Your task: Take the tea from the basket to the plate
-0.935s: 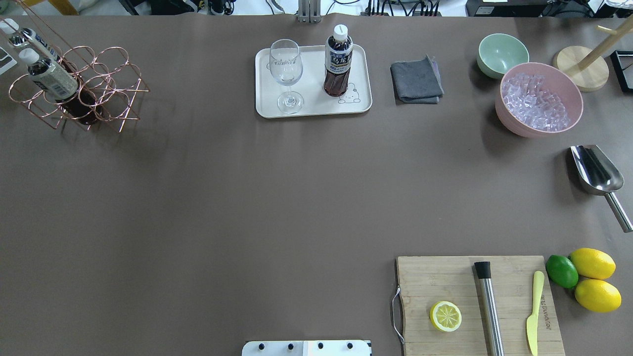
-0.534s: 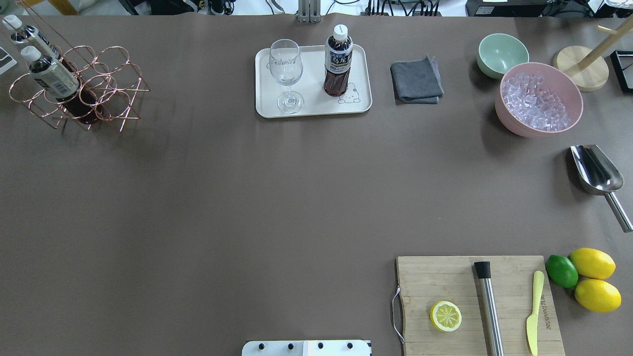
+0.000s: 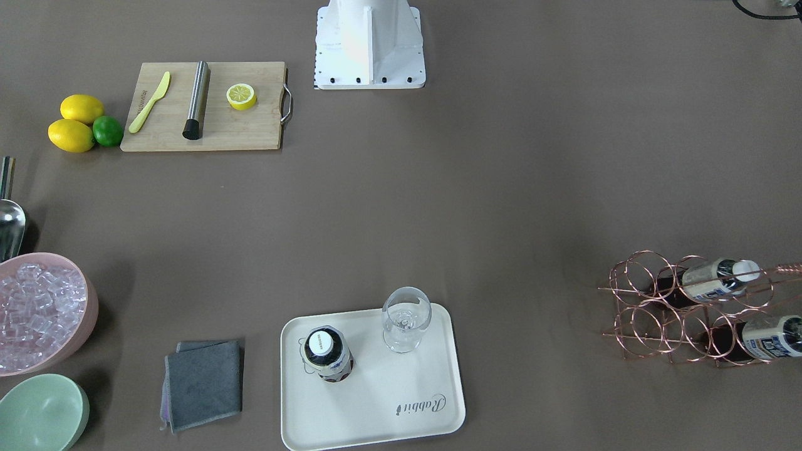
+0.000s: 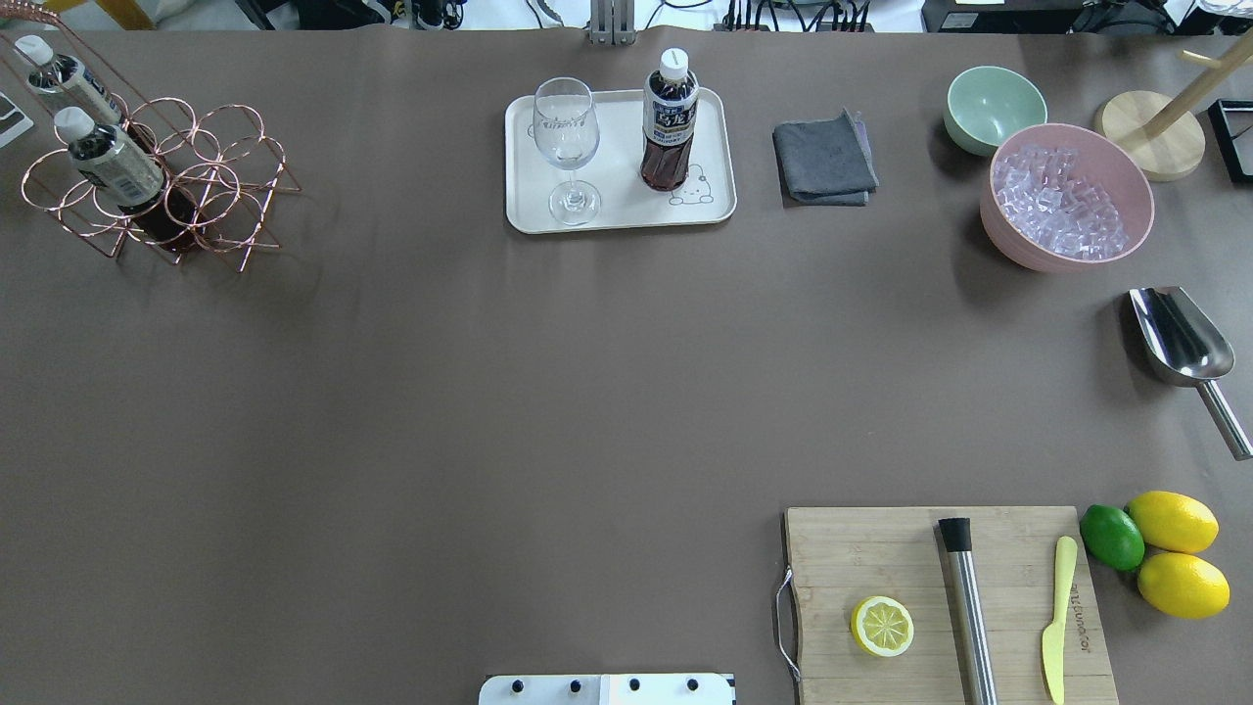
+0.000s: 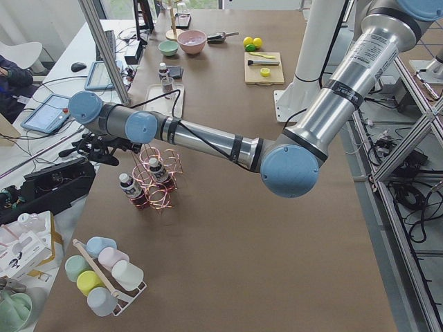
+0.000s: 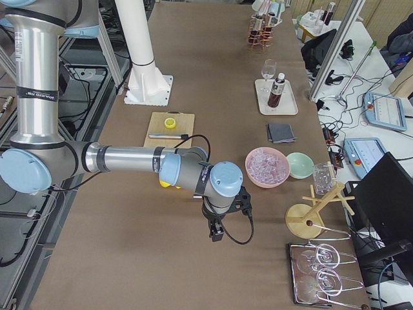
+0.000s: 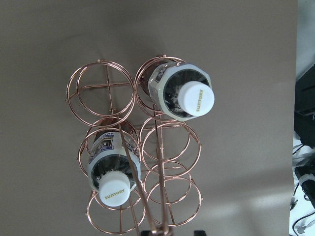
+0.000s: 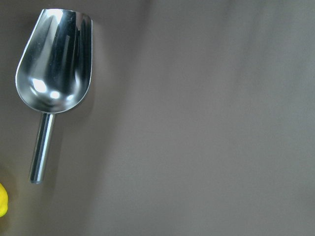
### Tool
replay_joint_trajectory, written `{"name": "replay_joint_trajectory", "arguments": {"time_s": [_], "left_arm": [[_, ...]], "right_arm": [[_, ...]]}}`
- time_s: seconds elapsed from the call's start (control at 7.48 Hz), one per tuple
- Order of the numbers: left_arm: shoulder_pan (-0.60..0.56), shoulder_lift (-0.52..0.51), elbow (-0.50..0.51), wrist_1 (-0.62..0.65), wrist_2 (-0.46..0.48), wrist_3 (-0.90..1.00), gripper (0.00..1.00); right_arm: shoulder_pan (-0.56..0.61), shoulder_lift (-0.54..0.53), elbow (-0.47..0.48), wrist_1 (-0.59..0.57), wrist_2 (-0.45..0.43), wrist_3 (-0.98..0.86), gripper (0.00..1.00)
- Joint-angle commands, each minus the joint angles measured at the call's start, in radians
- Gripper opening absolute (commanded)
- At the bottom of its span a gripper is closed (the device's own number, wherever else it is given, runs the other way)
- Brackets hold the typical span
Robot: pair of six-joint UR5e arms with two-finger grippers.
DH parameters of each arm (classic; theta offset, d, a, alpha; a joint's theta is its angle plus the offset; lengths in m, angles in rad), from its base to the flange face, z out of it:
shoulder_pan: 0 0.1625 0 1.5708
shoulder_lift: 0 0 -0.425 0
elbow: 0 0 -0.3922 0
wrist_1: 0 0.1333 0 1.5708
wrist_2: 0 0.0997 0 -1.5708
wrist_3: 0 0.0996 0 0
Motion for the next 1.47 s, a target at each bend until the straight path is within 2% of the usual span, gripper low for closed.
{"name": "replay_joint_trajectory", "arguments": {"time_s": [0.0, 0.4, 0.67, 0.94, 1.2, 1.34], "left_arm": [[0.003, 0.001, -0.026, 0.001, 0.003, -0.019, 0.98], [-0.002, 0.004, -0.126, 0.092, 0.006, -0.015, 0.98], [-0.015, 0.079, -0.297, 0.092, 0.039, 0.005, 0.98], [-0.084, 0.165, -0.353, 0.141, 0.052, 0.388, 0.97], [-0.139, 0.202, -0.361, 0.239, 0.093, 0.587, 0.97], [-0.175, 0.246, -0.374, 0.273, 0.111, 0.814, 0.97]], "right_arm": [[0.003, 0.001, -0.007, 0.001, 0.000, -0.002, 1.00], [0.003, 0.001, -0.006, 0.001, 0.000, 0.001, 1.00], [0.000, 0.001, -0.006, 0.001, 0.000, 0.001, 1.00], [0.000, 0.006, -0.006, 0.002, 0.002, 0.001, 1.00], [0.000, 0.007, -0.006, 0.003, 0.002, -0.002, 1.00], [0.000, 0.007, -0.007, 0.003, 0.000, -0.002, 1.00]]}}
